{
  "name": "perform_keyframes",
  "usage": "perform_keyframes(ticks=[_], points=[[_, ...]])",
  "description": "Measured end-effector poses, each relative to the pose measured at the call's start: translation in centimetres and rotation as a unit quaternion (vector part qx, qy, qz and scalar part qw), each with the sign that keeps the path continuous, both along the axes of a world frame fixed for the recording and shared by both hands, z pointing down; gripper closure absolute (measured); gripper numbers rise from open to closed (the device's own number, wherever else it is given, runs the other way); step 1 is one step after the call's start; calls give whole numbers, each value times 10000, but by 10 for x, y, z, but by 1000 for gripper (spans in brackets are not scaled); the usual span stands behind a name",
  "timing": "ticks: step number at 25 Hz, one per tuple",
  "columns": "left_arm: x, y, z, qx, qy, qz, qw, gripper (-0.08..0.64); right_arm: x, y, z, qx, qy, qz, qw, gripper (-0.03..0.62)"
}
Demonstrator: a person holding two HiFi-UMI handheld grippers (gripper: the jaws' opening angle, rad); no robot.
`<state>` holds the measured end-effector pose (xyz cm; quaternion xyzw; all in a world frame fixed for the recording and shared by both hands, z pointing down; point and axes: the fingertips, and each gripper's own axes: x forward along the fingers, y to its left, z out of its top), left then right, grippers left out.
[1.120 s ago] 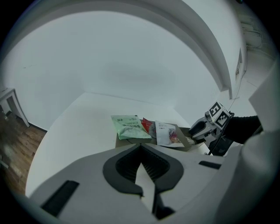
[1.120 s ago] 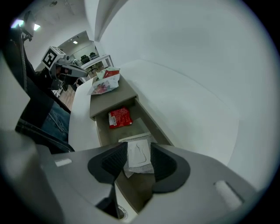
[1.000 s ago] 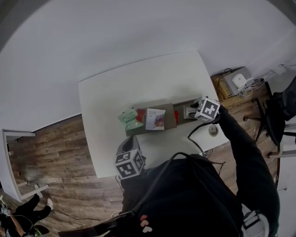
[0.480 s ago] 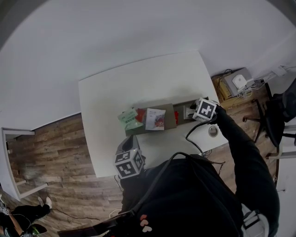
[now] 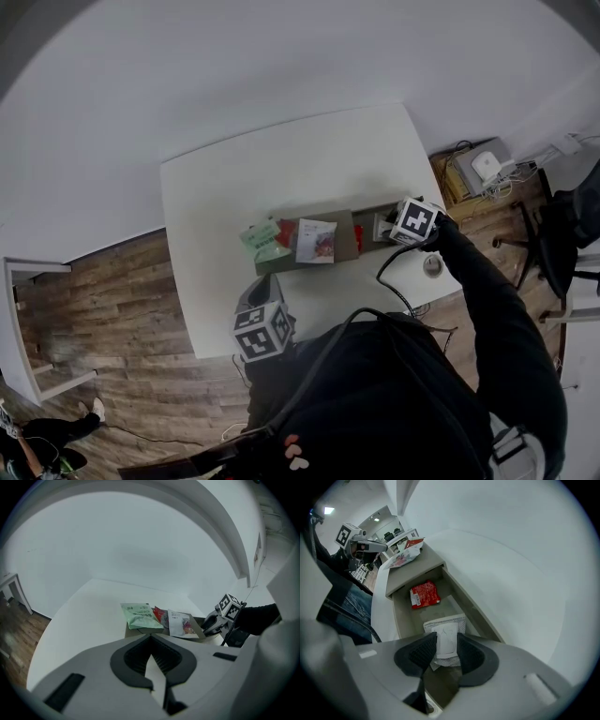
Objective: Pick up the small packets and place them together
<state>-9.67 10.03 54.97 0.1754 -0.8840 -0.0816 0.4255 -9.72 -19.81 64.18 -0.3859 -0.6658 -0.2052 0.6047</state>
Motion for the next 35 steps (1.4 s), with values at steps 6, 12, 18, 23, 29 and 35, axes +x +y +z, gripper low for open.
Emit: perform_keyframes(ticks=[6, 12, 18, 23, 29, 35], points=[[-1, 0, 2, 12, -1, 9, 10000, 561, 2, 6, 2, -77, 192, 165, 9997, 490], [0, 0, 1, 30, -23, 13, 10000, 561, 2, 6, 0, -69, 159, 349, 9992, 515], [1, 1, -2, 36, -48, 37, 10000, 560, 5, 7, -4, -69, 169, 521, 9985, 525], [0, 1, -3, 61, -86, 45, 9999, 560, -5, 0, -13, -95, -121, 551, 9984, 526], [1, 4, -5, 68, -114, 44, 9999, 561, -17, -7, -37, -88, -564, 661, 9962, 526], [2, 1, -7, 88, -149, 110, 9998, 561, -27, -7, -70, -343, -1004, 961, 9897, 526]])
